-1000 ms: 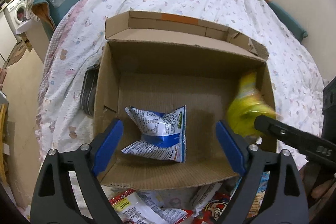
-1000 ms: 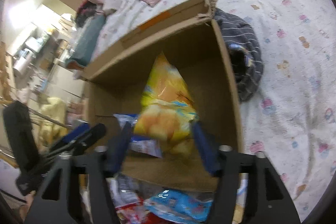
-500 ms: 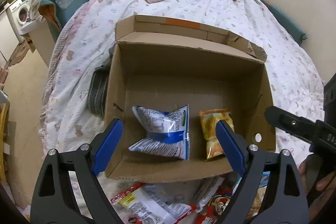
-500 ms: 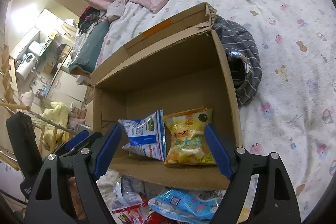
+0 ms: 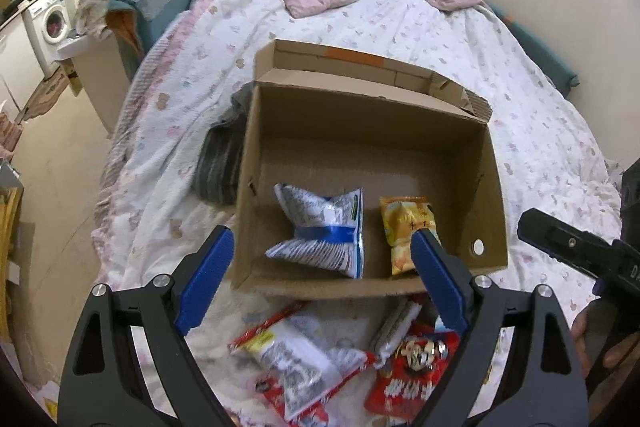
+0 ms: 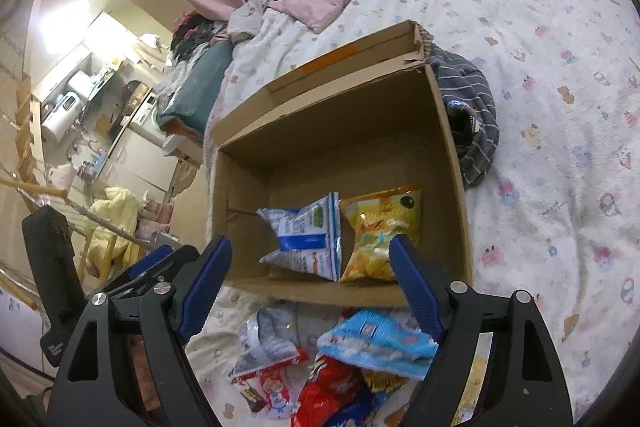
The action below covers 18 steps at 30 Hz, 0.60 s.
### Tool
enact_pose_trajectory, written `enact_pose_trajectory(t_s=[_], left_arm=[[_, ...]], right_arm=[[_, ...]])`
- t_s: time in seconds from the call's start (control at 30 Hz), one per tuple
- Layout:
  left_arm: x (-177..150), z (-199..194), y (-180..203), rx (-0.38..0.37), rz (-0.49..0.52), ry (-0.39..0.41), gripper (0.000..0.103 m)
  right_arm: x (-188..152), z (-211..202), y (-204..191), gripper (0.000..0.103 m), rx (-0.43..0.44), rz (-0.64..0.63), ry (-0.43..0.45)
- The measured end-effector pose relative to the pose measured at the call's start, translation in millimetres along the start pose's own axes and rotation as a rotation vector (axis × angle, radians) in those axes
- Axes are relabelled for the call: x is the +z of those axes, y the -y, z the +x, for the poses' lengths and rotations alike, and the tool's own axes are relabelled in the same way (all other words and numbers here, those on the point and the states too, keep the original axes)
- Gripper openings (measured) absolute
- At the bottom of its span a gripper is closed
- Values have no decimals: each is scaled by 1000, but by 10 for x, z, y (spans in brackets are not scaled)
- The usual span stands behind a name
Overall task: Organize snacks
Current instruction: 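Grasp the white-red snack bag with the left gripper and lift it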
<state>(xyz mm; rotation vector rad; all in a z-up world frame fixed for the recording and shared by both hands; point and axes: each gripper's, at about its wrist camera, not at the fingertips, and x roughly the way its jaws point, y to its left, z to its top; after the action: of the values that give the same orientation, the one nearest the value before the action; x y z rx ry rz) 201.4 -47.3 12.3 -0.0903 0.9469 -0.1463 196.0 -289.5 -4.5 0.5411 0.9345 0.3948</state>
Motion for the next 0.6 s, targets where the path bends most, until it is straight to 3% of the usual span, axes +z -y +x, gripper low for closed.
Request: enact_pose_trajectory(t_s=[0.17, 0.43, 0.6], left_arm=[[-219, -165, -53, -11, -23, -22, 88], [-537, -320, -202, 31, -32, -26, 88], [-741, -188, -359, 83, -56, -105, 88]], right_arm=[[-200, -153, -66, 83, -1, -27, 2], [-508, -422, 84, 83, -29, 8, 8], [-695, -493, 234, 83, -70, 27, -15]])
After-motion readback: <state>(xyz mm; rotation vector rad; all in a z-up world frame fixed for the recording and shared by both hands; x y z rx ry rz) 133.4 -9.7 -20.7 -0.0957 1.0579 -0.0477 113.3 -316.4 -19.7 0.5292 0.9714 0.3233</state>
